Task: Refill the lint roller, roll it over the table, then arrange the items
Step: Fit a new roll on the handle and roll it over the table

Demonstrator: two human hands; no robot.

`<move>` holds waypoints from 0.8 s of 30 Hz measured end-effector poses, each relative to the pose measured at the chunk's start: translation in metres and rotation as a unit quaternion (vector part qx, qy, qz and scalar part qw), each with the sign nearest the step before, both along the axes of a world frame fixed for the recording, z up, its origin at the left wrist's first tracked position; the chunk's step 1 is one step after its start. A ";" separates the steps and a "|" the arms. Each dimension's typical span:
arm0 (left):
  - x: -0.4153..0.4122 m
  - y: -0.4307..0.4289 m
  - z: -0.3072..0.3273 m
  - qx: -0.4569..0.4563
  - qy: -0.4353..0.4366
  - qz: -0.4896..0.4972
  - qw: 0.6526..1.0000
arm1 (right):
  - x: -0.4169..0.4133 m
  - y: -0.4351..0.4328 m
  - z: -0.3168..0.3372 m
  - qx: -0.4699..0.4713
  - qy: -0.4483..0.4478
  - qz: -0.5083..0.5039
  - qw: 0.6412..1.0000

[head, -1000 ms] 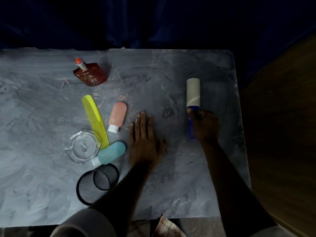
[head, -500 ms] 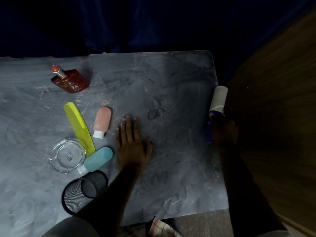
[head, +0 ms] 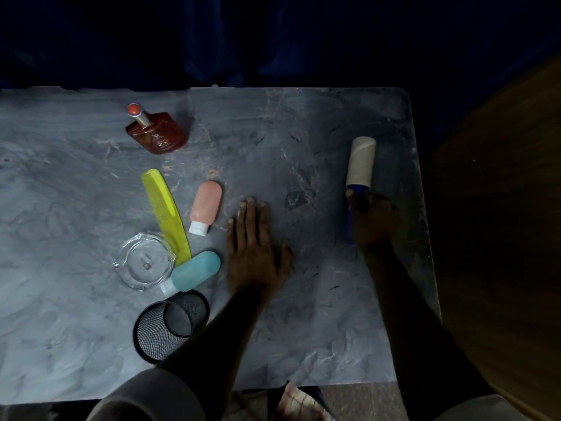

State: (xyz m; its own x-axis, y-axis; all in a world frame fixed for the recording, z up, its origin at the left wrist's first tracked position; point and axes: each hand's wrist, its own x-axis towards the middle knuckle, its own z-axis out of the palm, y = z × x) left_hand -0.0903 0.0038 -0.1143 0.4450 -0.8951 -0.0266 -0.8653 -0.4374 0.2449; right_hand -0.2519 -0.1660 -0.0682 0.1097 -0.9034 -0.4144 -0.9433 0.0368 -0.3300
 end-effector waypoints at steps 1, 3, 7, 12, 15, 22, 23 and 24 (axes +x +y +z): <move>0.000 0.000 0.000 0.000 0.001 -0.001 1.000 | 0.005 0.001 -0.004 -0.022 -0.003 -0.009 1.000; 0.000 0.000 -0.001 -0.004 0.000 -0.001 1.000 | 0.025 0.004 -0.004 -0.074 0.028 -0.019 0.997; 0.001 0.000 -0.001 -0.005 -0.007 -0.003 1.000 | 0.063 0.020 -0.001 -0.092 0.036 0.027 0.995; 0.001 0.000 0.002 0.019 -0.009 0.001 1.000 | 0.099 0.038 0.000 -0.092 0.018 0.075 0.993; 0.000 -0.001 0.004 0.027 -0.011 -0.003 1.000 | 0.109 0.045 0.000 -0.092 0.015 0.096 0.991; 0.001 -0.001 0.003 0.021 -0.006 0.002 1.000 | 0.099 0.041 0.001 -0.106 0.004 0.080 0.991; 0.001 0.000 0.002 0.019 -0.005 0.003 1.000 | 0.095 0.038 0.000 -0.103 -0.003 0.071 0.992; 0.001 0.000 0.002 0.020 -0.004 0.002 1.000 | 0.091 0.034 0.001 -0.097 -0.005 0.060 0.993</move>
